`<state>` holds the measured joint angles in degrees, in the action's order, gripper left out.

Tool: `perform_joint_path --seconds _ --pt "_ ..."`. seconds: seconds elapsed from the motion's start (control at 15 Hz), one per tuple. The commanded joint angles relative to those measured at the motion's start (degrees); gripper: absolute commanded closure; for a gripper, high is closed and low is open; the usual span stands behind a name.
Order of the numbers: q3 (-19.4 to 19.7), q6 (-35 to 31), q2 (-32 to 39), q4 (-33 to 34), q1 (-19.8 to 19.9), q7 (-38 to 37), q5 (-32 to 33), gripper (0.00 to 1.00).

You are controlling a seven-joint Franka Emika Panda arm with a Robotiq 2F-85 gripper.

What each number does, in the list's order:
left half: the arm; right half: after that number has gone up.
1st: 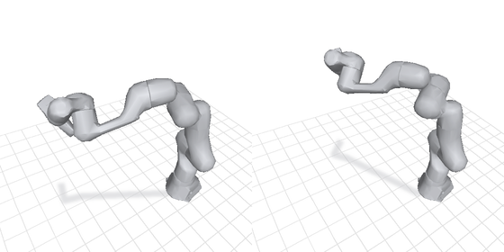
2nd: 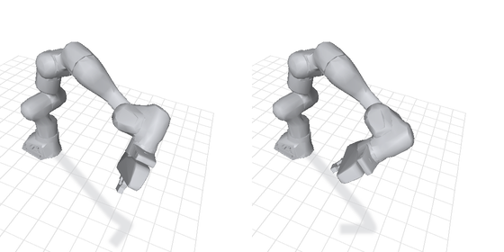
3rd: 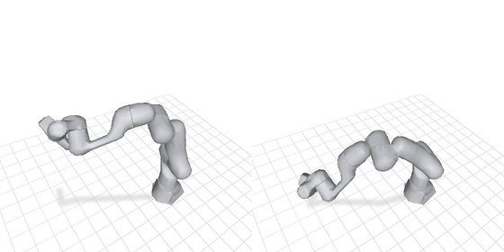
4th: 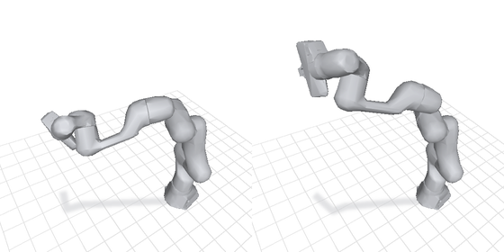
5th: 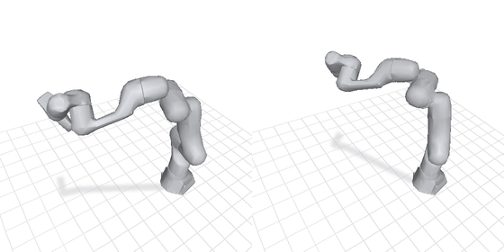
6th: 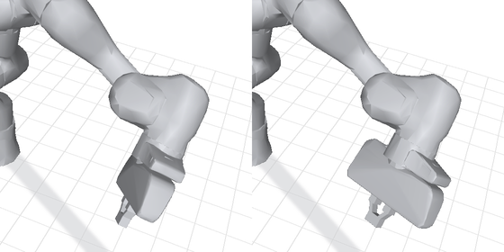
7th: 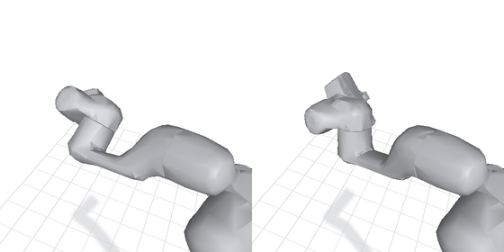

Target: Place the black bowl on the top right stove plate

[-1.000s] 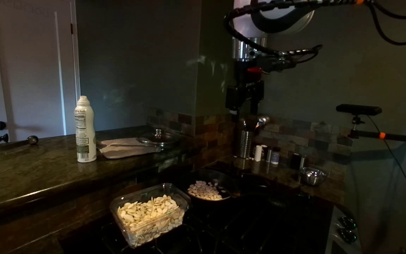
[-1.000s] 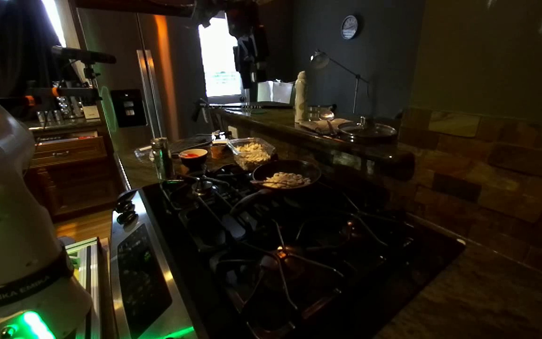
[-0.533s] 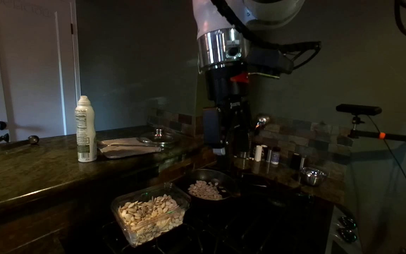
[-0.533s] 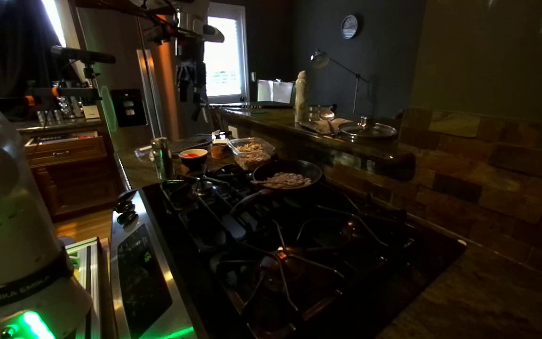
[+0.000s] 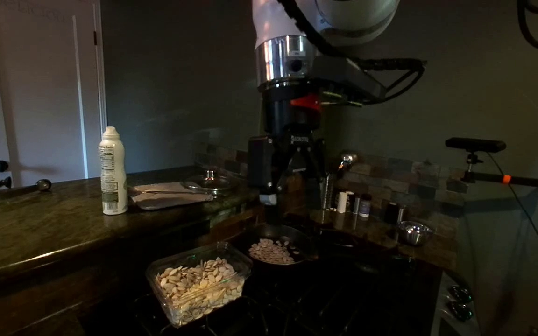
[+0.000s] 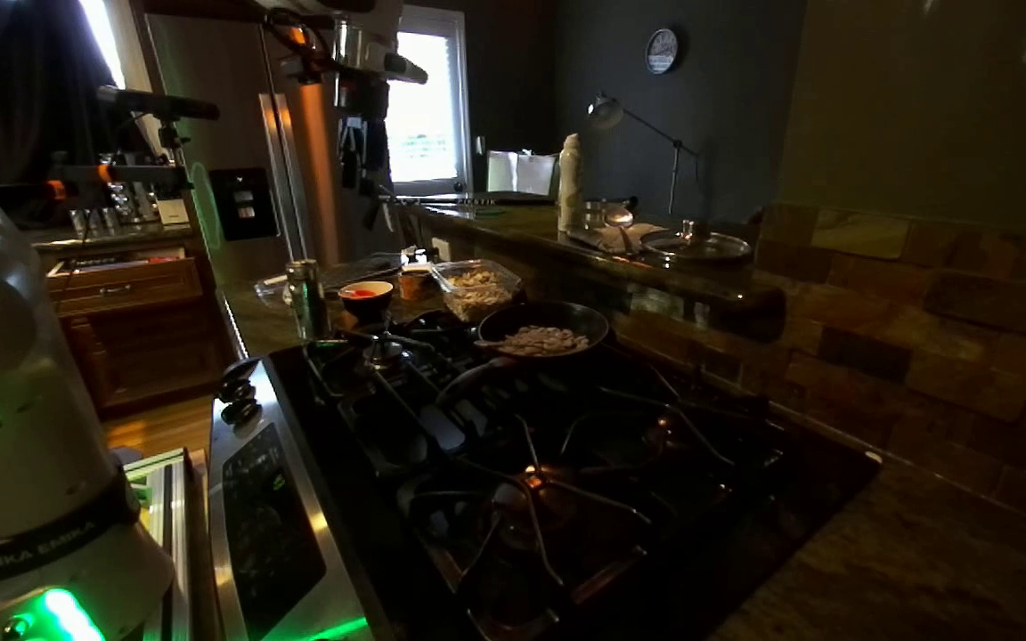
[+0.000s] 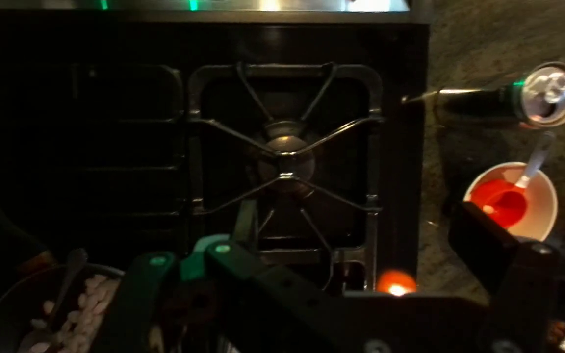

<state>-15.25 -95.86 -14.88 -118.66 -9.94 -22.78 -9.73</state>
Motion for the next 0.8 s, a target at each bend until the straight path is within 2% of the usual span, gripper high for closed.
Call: perform_joint_path --seconds 0.0,0.27,0.4,0.67,0.73 --pt "-2.81 -3.83 4.97 -0.02 -2.13 -10.34 -9.09 0.00" --pt "-4.91 -10.64 8.11 -2.61 -4.75 -15.99 -14.28 0.00" --pt "-5.27 -11.05 9.64 -2.52 -6.15 -12.26 -13.54 0.00" --pt "-4.76 -10.16 10.02 -1.95 -6.50 -13.19 -12.80 0.00" --pt "-4.94 -14.91 9.27 -3.04 -6.72 -12.99 -14.38 0.00"
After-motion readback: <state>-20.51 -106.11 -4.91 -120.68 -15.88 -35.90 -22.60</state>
